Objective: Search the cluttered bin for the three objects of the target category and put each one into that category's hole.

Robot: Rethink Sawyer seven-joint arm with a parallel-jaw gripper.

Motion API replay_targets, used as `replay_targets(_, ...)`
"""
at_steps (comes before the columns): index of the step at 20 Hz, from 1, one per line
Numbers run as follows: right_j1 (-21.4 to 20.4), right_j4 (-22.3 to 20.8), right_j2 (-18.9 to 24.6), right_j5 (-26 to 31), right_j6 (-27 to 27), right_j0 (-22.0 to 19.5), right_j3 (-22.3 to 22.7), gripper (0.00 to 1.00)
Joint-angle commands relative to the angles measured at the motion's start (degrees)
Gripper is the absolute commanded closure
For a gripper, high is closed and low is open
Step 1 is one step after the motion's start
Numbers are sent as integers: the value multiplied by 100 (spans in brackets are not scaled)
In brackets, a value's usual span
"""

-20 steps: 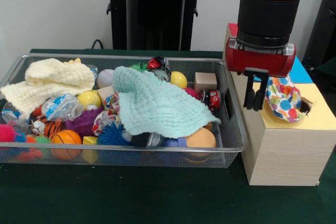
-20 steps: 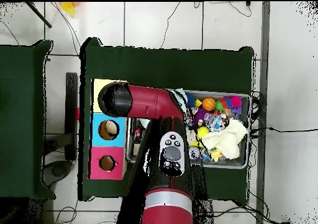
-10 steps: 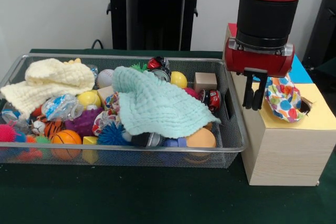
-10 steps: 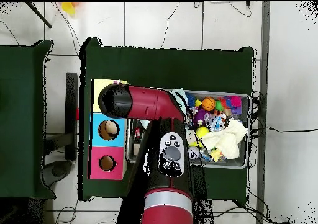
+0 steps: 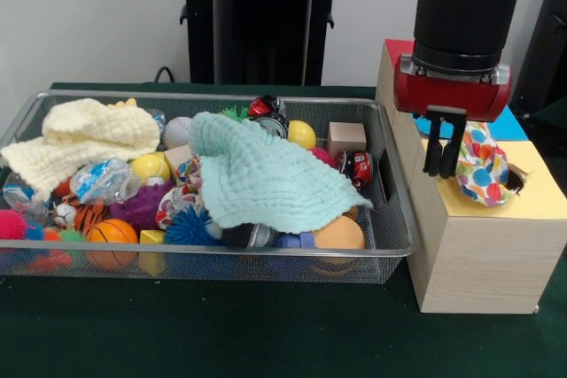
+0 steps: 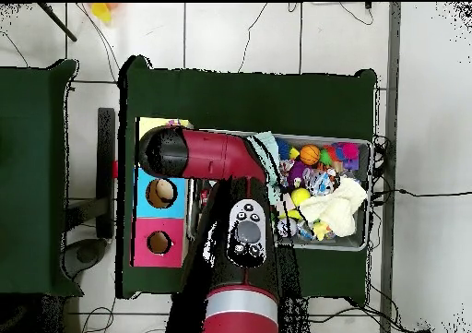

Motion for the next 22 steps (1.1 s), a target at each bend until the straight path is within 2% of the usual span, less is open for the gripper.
replay_targets(1, 76, -144, 433, -148, 540, 86, 603, 100)
replay_targets(8, 183, -112, 495, -320, 526, 58, 621, 100)
replay_targets(16, 482, -71, 662, -768, 546, -57, 632, 100)
replay_targets(22, 579, 24, 507, -806, 882, 194, 588, 100)
